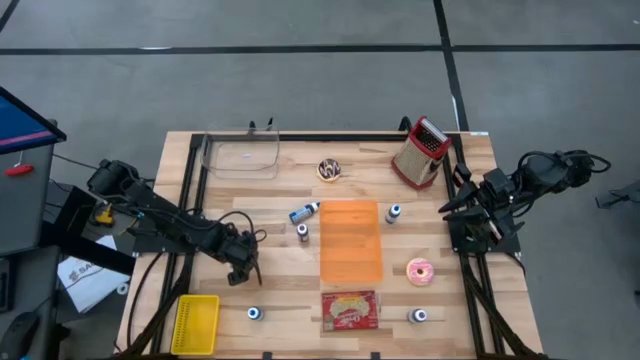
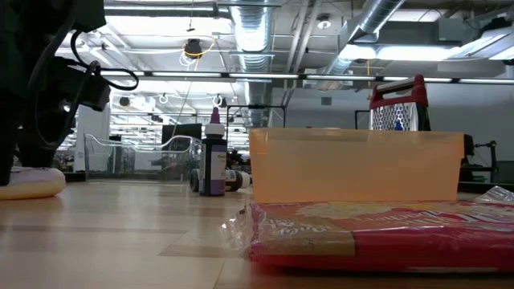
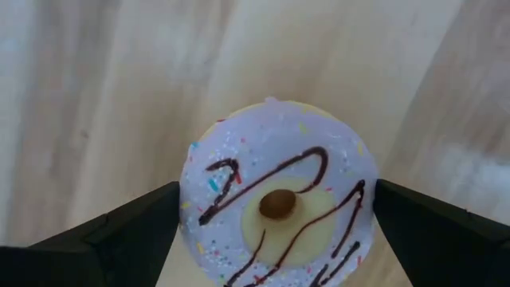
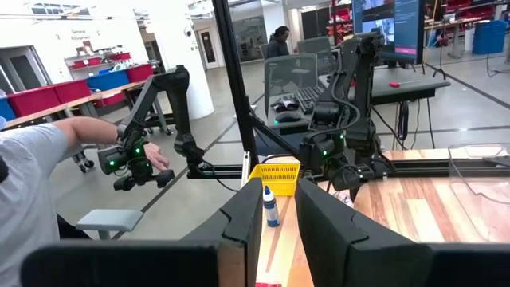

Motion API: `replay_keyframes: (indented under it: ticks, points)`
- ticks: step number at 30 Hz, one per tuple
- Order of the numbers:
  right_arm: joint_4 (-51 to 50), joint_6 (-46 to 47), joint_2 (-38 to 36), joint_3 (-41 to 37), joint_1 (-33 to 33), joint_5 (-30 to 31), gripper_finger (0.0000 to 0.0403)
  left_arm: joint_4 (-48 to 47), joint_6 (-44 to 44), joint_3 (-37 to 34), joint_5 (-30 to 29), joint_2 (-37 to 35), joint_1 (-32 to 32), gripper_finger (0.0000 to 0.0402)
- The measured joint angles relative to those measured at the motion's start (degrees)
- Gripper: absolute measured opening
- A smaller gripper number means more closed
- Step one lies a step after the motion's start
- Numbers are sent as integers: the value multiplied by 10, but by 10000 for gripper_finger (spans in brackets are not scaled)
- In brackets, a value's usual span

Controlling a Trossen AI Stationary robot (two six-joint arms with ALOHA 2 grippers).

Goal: Pick & Place Food Item
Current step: Put the light violet donut into the yellow basket

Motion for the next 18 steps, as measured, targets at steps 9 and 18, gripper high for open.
replay_keyframes:
  ticks: [9,18]
  points:
    - [7,0,2,0,0,0,73,-2,-4,0,20,-69,14,400]
    - [9,0,2,0,0,0,73,-8,-9,0,16,-82,14,400]
